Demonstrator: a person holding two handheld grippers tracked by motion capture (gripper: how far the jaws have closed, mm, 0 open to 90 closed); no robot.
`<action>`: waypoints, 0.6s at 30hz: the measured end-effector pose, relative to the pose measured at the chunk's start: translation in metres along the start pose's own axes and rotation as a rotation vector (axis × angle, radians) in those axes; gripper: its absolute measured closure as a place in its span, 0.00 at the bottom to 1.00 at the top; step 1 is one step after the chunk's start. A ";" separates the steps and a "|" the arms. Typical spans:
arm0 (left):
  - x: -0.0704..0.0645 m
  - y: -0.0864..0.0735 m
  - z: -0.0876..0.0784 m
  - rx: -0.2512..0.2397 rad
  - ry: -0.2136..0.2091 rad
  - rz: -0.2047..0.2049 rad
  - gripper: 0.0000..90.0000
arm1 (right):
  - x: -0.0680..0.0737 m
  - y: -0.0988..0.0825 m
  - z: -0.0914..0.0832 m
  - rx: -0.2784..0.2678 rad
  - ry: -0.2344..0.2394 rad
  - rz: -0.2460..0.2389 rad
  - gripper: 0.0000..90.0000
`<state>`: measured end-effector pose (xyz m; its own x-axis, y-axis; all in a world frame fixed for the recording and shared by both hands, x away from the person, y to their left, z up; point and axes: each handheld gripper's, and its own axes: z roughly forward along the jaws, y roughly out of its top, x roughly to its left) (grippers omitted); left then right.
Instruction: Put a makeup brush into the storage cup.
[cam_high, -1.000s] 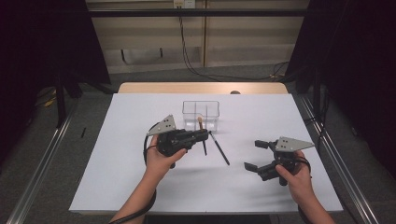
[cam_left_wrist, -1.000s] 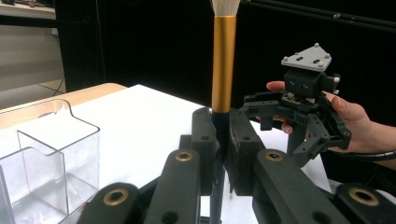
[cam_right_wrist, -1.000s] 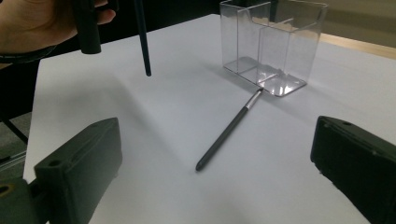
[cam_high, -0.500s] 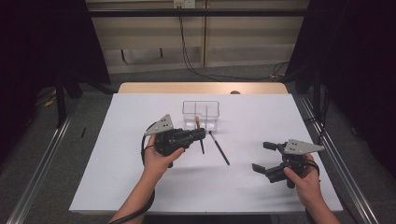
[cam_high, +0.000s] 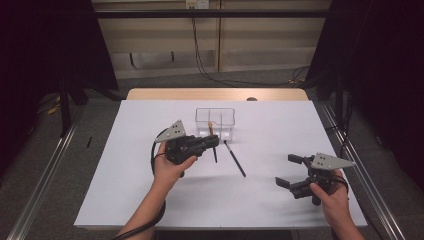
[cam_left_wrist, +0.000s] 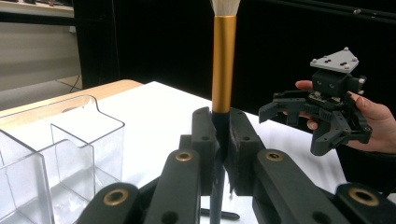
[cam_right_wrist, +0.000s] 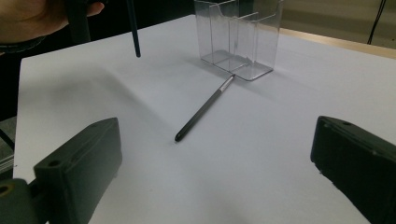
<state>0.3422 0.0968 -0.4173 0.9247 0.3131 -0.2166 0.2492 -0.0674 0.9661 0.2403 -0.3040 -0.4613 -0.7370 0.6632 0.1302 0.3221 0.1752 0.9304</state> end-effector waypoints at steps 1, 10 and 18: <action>0.000 0.001 0.001 0.002 0.001 0.003 0.93 | 0.000 -0.001 -0.001 -0.003 -0.001 -0.001 0.02; 0.006 0.003 0.001 0.013 0.022 -0.003 0.93 | -0.001 -0.006 -0.005 -0.002 -0.015 0.010 0.02; 0.014 0.009 0.000 0.006 0.074 -0.005 0.93 | 0.001 -0.005 -0.003 0.011 -0.006 -0.003 0.02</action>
<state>0.3575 0.1006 -0.4116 0.8998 0.3824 -0.2101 0.2555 -0.0713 0.9642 0.2360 -0.3062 -0.4650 -0.7342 0.6672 0.1253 0.3264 0.1851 0.9269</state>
